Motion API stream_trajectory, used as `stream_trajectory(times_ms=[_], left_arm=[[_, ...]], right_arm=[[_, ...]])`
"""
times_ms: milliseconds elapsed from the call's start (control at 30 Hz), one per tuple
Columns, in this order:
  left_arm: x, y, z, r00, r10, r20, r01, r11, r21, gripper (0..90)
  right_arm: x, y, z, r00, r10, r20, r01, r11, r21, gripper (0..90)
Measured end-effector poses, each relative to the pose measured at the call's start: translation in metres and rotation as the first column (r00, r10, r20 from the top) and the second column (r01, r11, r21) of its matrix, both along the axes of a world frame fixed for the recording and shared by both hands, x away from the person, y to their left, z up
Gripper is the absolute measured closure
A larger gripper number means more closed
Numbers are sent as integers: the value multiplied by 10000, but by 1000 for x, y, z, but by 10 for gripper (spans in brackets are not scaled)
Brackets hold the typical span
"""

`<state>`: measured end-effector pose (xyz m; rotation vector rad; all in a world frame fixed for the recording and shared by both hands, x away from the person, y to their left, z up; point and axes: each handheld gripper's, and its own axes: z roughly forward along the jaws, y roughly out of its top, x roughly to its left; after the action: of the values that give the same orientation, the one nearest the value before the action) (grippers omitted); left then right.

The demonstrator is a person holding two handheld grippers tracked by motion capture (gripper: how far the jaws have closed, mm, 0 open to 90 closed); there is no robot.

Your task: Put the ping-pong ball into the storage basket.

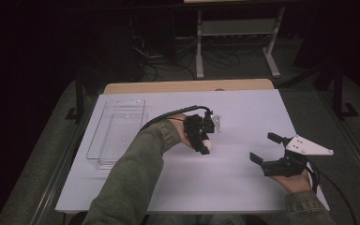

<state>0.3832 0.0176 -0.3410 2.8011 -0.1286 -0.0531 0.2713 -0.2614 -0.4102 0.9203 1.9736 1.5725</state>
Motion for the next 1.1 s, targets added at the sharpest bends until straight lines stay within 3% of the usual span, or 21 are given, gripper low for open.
stream_trajectory(times_ms=[233,433,733,1100], left_arm=[[0,8,18,9998,149,-158,-149,9999,16,510],[-3,9,20,9995,40,-317,-30,9995,330,510],[-8,15,29,9991,114,-405,-98,9992,390,510],[-13,30,56,9996,257,-71,-252,9981,565,510]], right_arm=[[0,0,0,10000,-6,22,6,10000,7,0],[0,-1,1,10000,-22,83,22,10000,43,0],[1,-2,1,9999,-73,85,73,10000,43,0],[-2,1,2,9999,-50,108,50,10000,-60,0]])
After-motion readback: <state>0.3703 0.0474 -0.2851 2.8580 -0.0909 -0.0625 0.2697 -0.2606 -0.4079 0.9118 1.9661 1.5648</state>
